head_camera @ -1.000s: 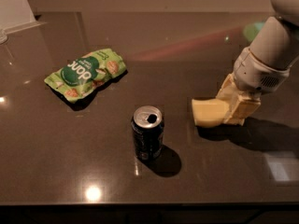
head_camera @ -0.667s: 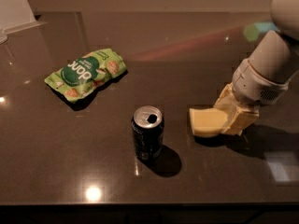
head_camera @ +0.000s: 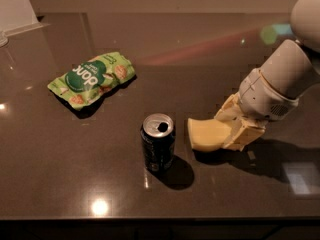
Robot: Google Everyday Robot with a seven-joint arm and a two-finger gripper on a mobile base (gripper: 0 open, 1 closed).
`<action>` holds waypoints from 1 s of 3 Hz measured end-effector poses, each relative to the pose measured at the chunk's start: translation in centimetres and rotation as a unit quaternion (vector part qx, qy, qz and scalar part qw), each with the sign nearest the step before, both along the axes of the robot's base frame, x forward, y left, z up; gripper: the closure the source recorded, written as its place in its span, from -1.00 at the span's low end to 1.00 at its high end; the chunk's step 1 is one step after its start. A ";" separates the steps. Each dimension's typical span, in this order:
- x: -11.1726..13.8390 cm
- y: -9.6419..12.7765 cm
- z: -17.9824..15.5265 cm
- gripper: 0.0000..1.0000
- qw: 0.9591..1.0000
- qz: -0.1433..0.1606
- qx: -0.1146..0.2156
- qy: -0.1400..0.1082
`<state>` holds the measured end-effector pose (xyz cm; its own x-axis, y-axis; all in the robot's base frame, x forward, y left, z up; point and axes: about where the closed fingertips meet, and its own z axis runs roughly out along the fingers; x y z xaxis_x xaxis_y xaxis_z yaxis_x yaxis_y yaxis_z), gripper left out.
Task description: Move sponge near pepsi can
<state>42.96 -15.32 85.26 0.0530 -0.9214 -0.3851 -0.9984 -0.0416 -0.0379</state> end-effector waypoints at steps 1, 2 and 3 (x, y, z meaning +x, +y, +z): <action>-0.8 1.4 -0.2 1.00 1.000 0.028 0.010 0.001; -1.4 2.3 -0.7 0.66 0.999 0.050 0.004 0.002; -1.5 2.3 -0.8 0.21 0.998 0.057 -0.004 -0.003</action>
Offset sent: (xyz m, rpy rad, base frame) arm -0.0211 0.0288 -0.0144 -0.0082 0.0125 0.1456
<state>41.42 -12.98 84.44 0.1592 -0.9123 -0.3772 -0.9871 -0.1544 -0.0433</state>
